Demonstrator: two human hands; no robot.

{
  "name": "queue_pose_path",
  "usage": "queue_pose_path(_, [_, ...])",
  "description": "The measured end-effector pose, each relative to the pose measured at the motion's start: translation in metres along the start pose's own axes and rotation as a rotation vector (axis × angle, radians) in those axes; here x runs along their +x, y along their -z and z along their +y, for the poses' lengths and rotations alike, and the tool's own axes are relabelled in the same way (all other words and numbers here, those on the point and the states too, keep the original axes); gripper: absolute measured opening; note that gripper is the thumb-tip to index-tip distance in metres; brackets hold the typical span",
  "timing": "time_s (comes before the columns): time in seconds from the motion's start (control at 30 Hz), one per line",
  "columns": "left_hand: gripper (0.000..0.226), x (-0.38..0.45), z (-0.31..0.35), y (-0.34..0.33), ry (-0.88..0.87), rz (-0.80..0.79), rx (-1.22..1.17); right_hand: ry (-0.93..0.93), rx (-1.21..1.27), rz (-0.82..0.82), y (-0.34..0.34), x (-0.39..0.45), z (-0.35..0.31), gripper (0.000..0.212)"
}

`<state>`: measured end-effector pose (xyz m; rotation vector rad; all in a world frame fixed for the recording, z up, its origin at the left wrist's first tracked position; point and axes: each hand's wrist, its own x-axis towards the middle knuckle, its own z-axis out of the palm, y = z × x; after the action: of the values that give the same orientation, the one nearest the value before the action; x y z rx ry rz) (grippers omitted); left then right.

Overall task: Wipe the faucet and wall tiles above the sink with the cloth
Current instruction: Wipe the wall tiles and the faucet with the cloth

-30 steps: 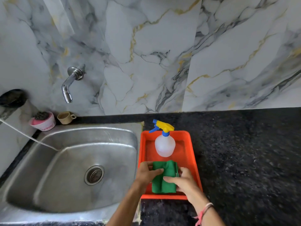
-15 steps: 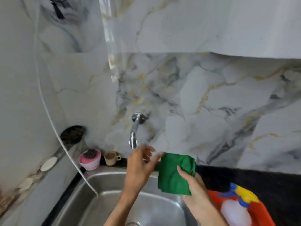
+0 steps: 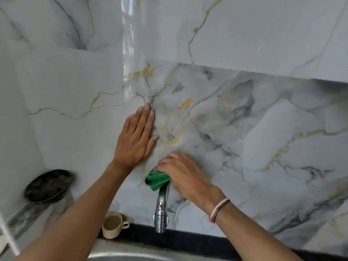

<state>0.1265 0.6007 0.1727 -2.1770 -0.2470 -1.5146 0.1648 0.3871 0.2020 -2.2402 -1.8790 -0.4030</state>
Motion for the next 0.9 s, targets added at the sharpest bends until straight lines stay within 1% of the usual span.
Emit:
queue_pose_path(0.07, [0.067,-0.003,-0.002,-0.014,0.005,0.074,0.025,-0.041,0.082,0.117,-0.014,-0.014,0.004,0.068])
queue_pose_path(0.1, [0.067,-0.003,-0.002,-0.016,0.008,0.102,0.031,-0.102,0.152,0.186,-0.020,-0.024,0.005,0.075])
queue_pose_path(0.13, [0.067,-0.003,-0.002,-0.018,0.004,0.120,0.030,-0.192,0.238,0.251,-0.028,-0.035,0.006,0.077])
queue_pose_path(0.17, [0.067,-0.003,-0.002,-0.019,0.002,0.131,0.027,-0.309,0.354,0.316,-0.037,-0.048,0.005,0.071])
queue_pose_path(0.2, [0.066,-0.002,-0.002,-0.018,0.000,0.139,0.029,-0.445,0.501,0.393,-0.047,-0.059,0.003,0.056])
queue_pose_path(0.23, [0.066,-0.002,-0.002,-0.018,0.002,0.141,0.032,-0.606,0.694,0.463,-0.060,-0.068,0.002,0.039])
queue_pose_path(0.27, [0.066,-0.002,-0.002,-0.018,0.005,0.142,0.031,-0.795,0.951,0.507,-0.073,-0.077,0.000,0.029])
queue_pose_path(0.3, [0.066,-0.003,-0.002,-0.018,0.007,0.144,0.029,-0.971,1.276,0.511,-0.086,-0.083,-0.005,0.027])
queue_pose_path(0.33, [0.066,-0.003,-0.002,-0.018,0.007,0.147,0.030,-1.089,1.616,0.464,-0.099,-0.088,-0.010,0.033])
queue_pose_path(0.37, [0.067,-0.003,-0.002,-0.018,0.005,0.152,0.031,-1.133,1.898,0.373,-0.109,-0.088,-0.016,0.040])
queue_pose_path(0.4, [0.067,-0.003,-0.002,-0.018,0.004,0.157,0.031,-1.126,2.094,0.276,-0.113,-0.082,-0.022,0.042])
queue_pose_path(0.43, [0.067,-0.002,-0.002,-0.018,0.002,0.163,0.029,-1.097,2.226,0.190,-0.113,-0.072,-0.029,0.040])
queue_pose_path(0.47, [0.067,-0.002,-0.002,-0.018,-0.002,0.171,0.026,-1.076,2.306,0.139,-0.111,-0.061,-0.033,0.038])
queue_pose_path(0.5, [0.067,-0.001,-0.002,-0.018,-0.006,0.176,0.023,-1.072,2.353,0.133,-0.109,-0.049,-0.035,0.037])
queue_pose_path(0.6, [0.067,-0.002,-0.003,-0.018,-0.012,0.173,0.027,-1.022,2.440,0.188,-0.106,-0.029,-0.027,0.039])
queue_pose_path(0.7, [0.067,-0.003,-0.003,-0.020,-0.014,0.180,0.034,-1.027,2.428,0.251,-0.101,-0.043,-0.017,0.037])
queue_pose_path(0.73, [0.067,-0.004,-0.002,-0.021,-0.019,0.184,0.037,-1.034,2.418,0.293,-0.098,-0.054,-0.014,0.039])
queue_pose_path(0.77, [0.067,-0.004,-0.002,-0.022,-0.020,0.185,0.038,-1.027,2.420,0.366,-0.095,-0.065,-0.011,0.043])
queue_pose_path(0.83, [0.067,-0.005,-0.004,-0.024,-0.018,0.179,0.035,-0.978,2.378,0.582,-0.083,-0.083,-0.002,0.047])
queue_pose_path(0.87, [0.067,-0.005,-0.004,-0.025,-0.015,0.173,0.037,-0.924,2.280,0.688,-0.073,-0.087,0.000,0.043])
queue_pose_path(0.9, [0.068,-0.004,-0.004,-0.025,-0.009,0.168,0.042,-0.873,2.087,0.751,-0.065,-0.087,0.000,0.037])
